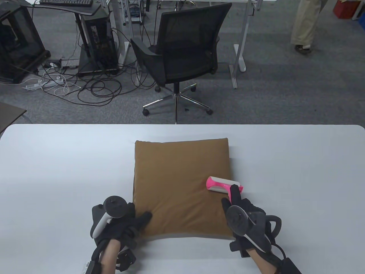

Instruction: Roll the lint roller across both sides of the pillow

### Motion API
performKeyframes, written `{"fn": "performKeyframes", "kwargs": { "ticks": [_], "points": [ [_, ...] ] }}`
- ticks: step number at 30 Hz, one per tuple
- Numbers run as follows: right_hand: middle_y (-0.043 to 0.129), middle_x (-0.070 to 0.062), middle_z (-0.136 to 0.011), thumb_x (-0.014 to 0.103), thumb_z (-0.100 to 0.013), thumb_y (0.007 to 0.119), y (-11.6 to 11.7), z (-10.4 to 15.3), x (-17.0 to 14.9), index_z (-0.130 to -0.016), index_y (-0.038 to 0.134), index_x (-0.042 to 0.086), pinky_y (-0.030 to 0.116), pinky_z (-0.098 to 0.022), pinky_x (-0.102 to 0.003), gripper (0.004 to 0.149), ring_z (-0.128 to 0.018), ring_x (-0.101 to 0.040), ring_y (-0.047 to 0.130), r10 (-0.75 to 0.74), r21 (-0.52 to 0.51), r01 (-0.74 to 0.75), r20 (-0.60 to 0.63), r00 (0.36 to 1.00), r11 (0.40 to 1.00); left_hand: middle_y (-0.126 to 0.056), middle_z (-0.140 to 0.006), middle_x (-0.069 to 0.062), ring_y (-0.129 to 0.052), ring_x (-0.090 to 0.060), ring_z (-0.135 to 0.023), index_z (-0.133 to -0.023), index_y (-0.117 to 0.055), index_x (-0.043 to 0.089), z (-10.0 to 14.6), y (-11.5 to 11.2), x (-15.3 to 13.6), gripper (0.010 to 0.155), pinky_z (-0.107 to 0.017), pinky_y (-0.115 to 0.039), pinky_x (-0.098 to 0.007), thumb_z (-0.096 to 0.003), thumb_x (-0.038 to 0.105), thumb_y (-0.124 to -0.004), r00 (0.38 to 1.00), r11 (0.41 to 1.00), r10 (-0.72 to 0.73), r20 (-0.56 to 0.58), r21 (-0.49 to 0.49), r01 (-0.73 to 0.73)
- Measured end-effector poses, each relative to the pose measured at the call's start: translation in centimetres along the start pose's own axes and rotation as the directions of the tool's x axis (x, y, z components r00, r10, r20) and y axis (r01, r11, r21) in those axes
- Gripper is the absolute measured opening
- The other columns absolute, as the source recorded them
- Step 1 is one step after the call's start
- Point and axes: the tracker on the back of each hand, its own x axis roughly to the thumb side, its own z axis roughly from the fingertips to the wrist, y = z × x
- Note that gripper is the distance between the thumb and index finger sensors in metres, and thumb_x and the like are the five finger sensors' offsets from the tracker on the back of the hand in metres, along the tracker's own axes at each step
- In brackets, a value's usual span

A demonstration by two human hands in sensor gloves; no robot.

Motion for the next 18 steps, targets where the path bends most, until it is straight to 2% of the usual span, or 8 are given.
{"fn": "performKeyframes", "kwargs": {
  "ticks": [3,6,10,14,18],
  "points": [
    [0.097,-0.011,-0.059,0.049,-0.059,0.065,1.6,-2.3,0.3,-0.111,0.051,0.015,0.084,-0.039,-0.053,0.063,-0.031,-0.02,0.101,-0.031,0.072,0.032,-0.026,0.999,0.997,-0.08,-0.089,-0.024,-0.097,-0.037,-0.056,-0.109,-0.033,0.003,0.0,0.0,0.0,0.099,-0.048,-0.075,-0.06,-0.0453,0.072,-0.064,1.0,1.0,0.008,0.0,-0.004,-0.008],
    [0.091,-0.016,-0.072,0.046,-0.06,0.065,3.3,-4.3,0.7,-0.113,0.04,0.016,0.077,-0.048,-0.06,0.065,-0.05,-0.029,0.098,-0.026,0.112,0.03,-0.032,0.999,0.993,-0.08,-0.089,-0.023,-0.097,-0.037,-0.056,-0.109,-0.033,0.004,0.0,0.0,0.0,0.099,-0.048,-0.075,-0.06,-0.0453,0.072,-0.064,1.0,1.0,0.01,0.001,-0.007,-0.01],
    [0.081,-0.018,-0.086,0.041,-0.061,0.062,5.2,-6.1,0.8,-0.114,0.028,0.02,0.074,-0.051,-0.061,0.065,-0.067,-0.035,0.091,-0.037,0.164,0.047,-0.063,0.997,0.985,-0.08,-0.087,-0.022,-0.097,-0.035,-0.054,-0.109,-0.034,0.004,-0.4,-0.1,-0.5,0.099,-0.048,-0.075,-0.059,-0.0448,0.073,-0.064,0.999,0.999,0.049,0.011,-0.019,-0.048],
    [0.078,-0.019,-0.089,0.039,-0.062,0.059,6.4,-7.5,0.1,-0.113,0.025,0.023,0.073,-0.052,-0.06,0.064,-0.07,-0.036,0.089,-0.107,0.191,0.128,-0.117,0.987,0.973,-0.08,-0.086,-0.021,-0.097,-0.034,-0.053,-0.109,-0.034,0.004,-0.6,0.0,-0.5,0.1,-0.047,-0.075,-0.059,-0.0447,0.074,-0.064,0.999,0.999,0.039,0.011,-0.024,-0.039],
    [0.082,-0.02,-0.084,0.037,-0.062,0.06,6.3,-7.7,-0.7,-0.113,0.027,0.02,0.074,-0.05,-0.06,0.063,-0.064,-0.035,0.091,-0.178,0.188,0.2,-0.131,0.975,0.962,-0.08,-0.086,-0.021,-0.097,-0.034,-0.052,-0.109,-0.034,0.004,-0.6,0.0,-0.5,0.1,-0.047,-0.075,-0.058,-0.0445,0.074,-0.064,0.999,0.999,0.039,0.01,-0.026,-0.039]
  ]
}}
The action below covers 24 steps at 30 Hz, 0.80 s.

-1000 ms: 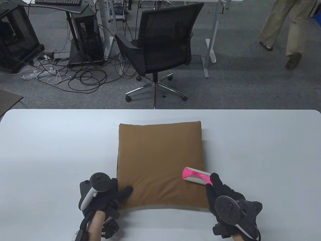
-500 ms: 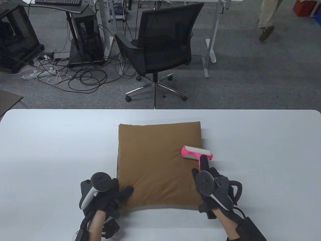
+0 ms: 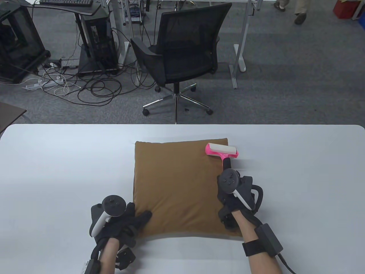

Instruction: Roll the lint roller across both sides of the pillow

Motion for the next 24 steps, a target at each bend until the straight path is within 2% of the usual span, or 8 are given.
{"fn": "performKeyframes", "kwargs": {
  "ticks": [7,10,13,18,24],
  "points": [
    [0.09,-0.018,-0.073,0.039,-0.061,0.063,-1.4,1.8,-0.9,-0.112,0.035,0.016,0.079,-0.044,-0.058,0.063,-0.052,-0.031,0.097,-0.051,0.014,0.05,0.061,0.997,0.999,-0.08,-0.086,-0.021,-0.097,-0.034,-0.053,-0.109,-0.034,0.004,0.0,0.0,0.0,0.1,-0.047,-0.075,-0.058,-0.0444,0.074,-0.064,1.0,1.0,0.005,-0.002,-0.004,-0.005],
    [0.097,-0.013,-0.057,0.046,-0.058,0.068,-3.0,3.6,-1.2,-0.11,0.048,0.012,0.083,-0.038,-0.055,0.065,-0.038,-0.025,0.1,-0.081,-0.049,0.088,0.132,0.988,0.995,-0.08,-0.086,-0.021,-0.097,-0.034,-0.053,-0.109,-0.034,0.004,0.0,0.0,0.1,0.1,-0.047,-0.075,-0.058,-0.0444,0.074,-0.065,1.0,1.0,0.005,-0.003,-0.002,-0.005],
    [0.1,-0.009,-0.046,0.049,-0.056,0.073,-4.5,5.4,-1.5,-0.106,0.059,0.01,0.085,-0.032,-0.053,0.065,-0.028,-0.022,0.101,-0.083,-0.063,0.096,0.18,0.98,0.993,-0.08,-0.086,-0.021,-0.097,-0.034,-0.053,-0.109,-0.034,0.004,0.1,0.0,0.1,0.1,-0.047,-0.075,-0.058,-0.0444,0.074,-0.064,1.0,1.0,-0.004,-0.004,0.001,0.004],
    [0.1,-0.007,-0.037,0.047,-0.057,0.072,-6.4,8.6,-2.2,-0.102,0.068,0.009,0.087,-0.028,-0.051,0.059,-0.02,-0.018,0.1,-0.112,0.007,0.114,0.236,0.965,0.993,-0.079,-0.088,-0.021,-0.096,-0.035,-0.054,-0.11,-0.033,0.005,0.2,0.0,-0.1,0.1,-0.048,-0.075,-0.059,-0.0443,0.074,-0.065,1.0,1.0,0.02,-0.005,-0.005,-0.02],
    [0.1,-0.006,-0.031,0.043,-0.059,0.07,-7.1,11.6,-3.6,-0.098,0.075,0.008,0.087,-0.025,-0.05,0.052,-0.015,-0.017,0.099,-0.183,0.11,0.16,0.25,0.951,0.981,-0.079,-0.089,-0.021,-0.097,-0.036,-0.055,-0.11,-0.033,0.005,0.6,0.0,0.0,0.1,-0.048,-0.074,-0.06,-0.0444,0.073,-0.065,1.0,1.0,0.003,0.0,0.002,-0.003]
  ]
}}
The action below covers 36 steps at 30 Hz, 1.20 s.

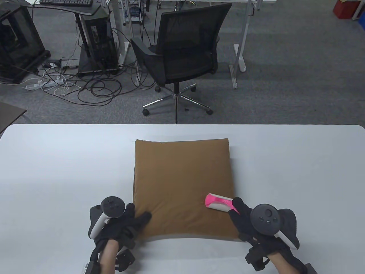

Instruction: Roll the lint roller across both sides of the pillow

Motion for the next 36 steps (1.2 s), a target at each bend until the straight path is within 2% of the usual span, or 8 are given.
{"fn": "performKeyframes", "kwargs": {
  "ticks": [6,12,17,20,23,27,32,36],
  "points": [
    [0.101,-0.008,-0.032,0.042,-0.059,0.07,-0.4,1.9,0.0,-0.096,0.078,0.008,0.087,-0.025,-0.05,0.051,-0.016,-0.019,0.1,-0.031,0.063,0.03,0.017,0.999,0.998,-0.079,-0.09,-0.021,-0.097,-0.036,-0.055,-0.11,-0.033,0.005,0.1,0.0,-0.2,0.099,-0.048,-0.075,-0.059,-0.0446,0.073,-0.065,1.0,1.0,0.017,0.004,0.0,-0.017],
    [0.102,-0.008,-0.036,0.042,-0.06,0.07,-1.9,2.9,1.1,-0.097,0.077,0.013,0.087,-0.027,-0.05,0.048,-0.02,-0.019,0.101,-0.056,-0.124,0.066,0.08,0.995,0.99,-0.079,-0.089,-0.021,-0.097,-0.036,-0.055,-0.11,-0.034,0.005,0.1,0.2,-0.6,0.099,-0.048,-0.075,-0.059,-0.045,0.072,-0.065,0.998,0.998,0.056,0.001,0.0,-0.056],
    [0.102,-0.007,-0.037,0.043,-0.059,0.07,0.1,2.9,3.4,-0.096,0.079,0.015,0.087,-0.027,-0.05,0.047,-0.019,-0.019,0.101,0.015,-0.149,0.008,0.15,0.989,0.989,-0.079,-0.089,-0.021,-0.097,-0.036,-0.055,-0.11,-0.034,0.004,0.1,0.1,-0.5,0.099,-0.048,-0.075,-0.059,-0.045,0.072,-0.064,0.999,0.999,0.044,0.001,0.006,-0.044],
    [0.101,-0.007,-0.039,0.043,-0.06,0.068,2.2,2.0,4.8,-0.098,0.076,0.014,0.087,-0.028,-0.049,0.049,-0.021,-0.019,0.101,0.1,-0.156,-0.077,0.146,0.984,0.985,-0.079,-0.09,-0.021,-0.097,-0.036,-0.055,-0.11,-0.034,0.004,0.1,0.2,-0.6,0.098,-0.048,-0.074,-0.059,-0.0452,0.072,-0.065,0.999,0.999,0.053,0.002,-0.001,-0.053],
    [0.1,-0.007,-0.043,0.046,-0.059,0.067,3.7,0.7,5.7,-0.101,0.071,0.013,0.086,-0.029,-0.05,0.053,-0.023,-0.019,0.101,0.118,-0.167,-0.099,0.105,0.987,0.981,-0.078,-0.09,-0.021,-0.097,-0.036,-0.056,-0.11,-0.034,0.005,0.2,0.2,-0.6,0.098,-0.048,-0.074,-0.06,-0.0454,0.072,-0.065,0.998,0.998,0.06,0.002,-0.005,-0.06],
    [0.099,-0.007,-0.049,0.049,-0.059,0.065,4.3,-1.6,6.7,-0.104,0.066,0.013,0.086,-0.03,-0.05,0.057,-0.028,-0.02,0.101,0.102,-0.185,-0.09,0.061,0.993,0.979,-0.078,-0.09,-0.021,-0.097,-0.036,-0.056,-0.11,-0.034,0.004,0.2,0.1,-0.6,0.098,-0.048,-0.074,-0.06,-0.0455,0.072,-0.065,0.998,0.998,0.063,0.001,-0.003,-0.063],
    [0.096,-0.011,-0.061,0.05,-0.06,0.064,5.2,-4.9,8.2,-0.109,0.056,0.011,0.085,-0.031,-0.049,0.063,-0.032,-0.022,0.101,0.051,-0.126,-0.046,0.037,0.998,0.991,-0.079,-0.09,-0.022,-0.097,-0.037,-0.056,-0.11,-0.034,0.004,0.2,0.3,-0.8,0.097,-0.048,-0.074,-0.06,-0.0457,0.071,-0.065,0.997,0.997,0.077,-0.001,-0.015,-0.077],
    [0.093,-0.013,-0.068,0.046,-0.061,0.061,6.0,-7.6,8.8,-0.111,0.047,0.01,0.085,-0.03,-0.048,0.063,-0.032,-0.021,0.1,0.057,-0.078,-0.057,0.003,0.998,0.995,-0.079,-0.09,-0.022,-0.097,-0.037,-0.056,-0.11,-0.034,0.004,0.2,0.4,-0.8,0.097,-0.048,-0.074,-0.06,-0.0457,0.071,-0.065,0.997,0.996,0.082,-0.003,-0.023,-0.082]
  ]
}}
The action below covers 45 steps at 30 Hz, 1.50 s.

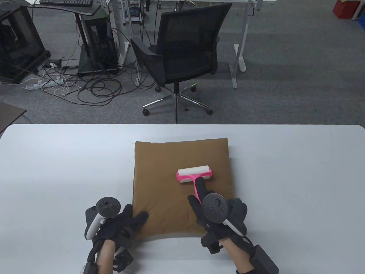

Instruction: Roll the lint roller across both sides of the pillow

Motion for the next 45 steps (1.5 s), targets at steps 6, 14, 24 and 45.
{"fn": "performKeyframes", "kwargs": {
  "ticks": [6,14,24,45],
  "points": [
    [0.088,-0.016,-0.075,0.044,-0.062,0.06,1.1,-3.3,-0.5,-0.113,0.039,0.011,0.084,-0.026,-0.045,0.064,-0.033,-0.021,0.099,-0.03,0.025,0.032,-0.059,0.998,0.999,-0.079,-0.09,-0.022,-0.097,-0.037,-0.056,-0.11,-0.034,0.004,-0.1,0.1,0.1,0.097,-0.048,-0.074,-0.06,-0.0459,0.071,-0.065,1.0,1.0,-0.009,-0.005,-0.007,0.009],
    [0.085,-0.02,-0.084,0.044,-0.062,0.06,2.2,-6.8,-0.8,-0.114,0.033,0.014,0.083,-0.024,-0.045,0.065,-0.034,-0.023,0.099,-0.015,0.097,0.026,-0.121,0.993,0.995,-0.079,-0.09,-0.022,-0.097,-0.037,-0.056,-0.11,-0.034,0.004,-0.2,0.2,0.2,0.097,-0.049,-0.074,-0.06,-0.0462,0.071,-0.065,1.0,1.0,-0.015,-0.011,-0.025,0.015],
    [0.086,-0.018,-0.08,0.04,-0.062,0.061,3.4,-10.4,-0.7,-0.113,0.033,0.014,0.083,-0.021,-0.043,0.064,-0.03,-0.021,0.098,0.003,0.08,0.013,-0.191,0.982,0.997,-0.079,-0.09,-0.022,-0.097,-0.037,-0.056,-0.11,-0.035,0.004,-0.4,0.2,0.4,0.097,-0.048,-0.074,-0.06,-0.0463,0.071,-0.065,1.0,0.999,-0.024,-0.01,-0.028,0.024],
    [0.1,-0.005,-0.034,0.042,-0.061,0.066,-2.3,2.7,-0.1,-0.102,0.066,0.002,0.085,-0.012,-0.041,0.057,-0.013,-0.017,0.1,0.016,0.014,-0.017,0.056,0.998,1.0,-0.082,-0.088,-0.022,-0.099,-0.035,-0.052,-0.109,-0.038,0.003,0.2,0.4,0.4,0.096,-0.047,-0.076,-0.059,-0.0464,0.07,-0.065,0.999,0.999,-0.039,0.021,0.035,0.038]
  ]
}}
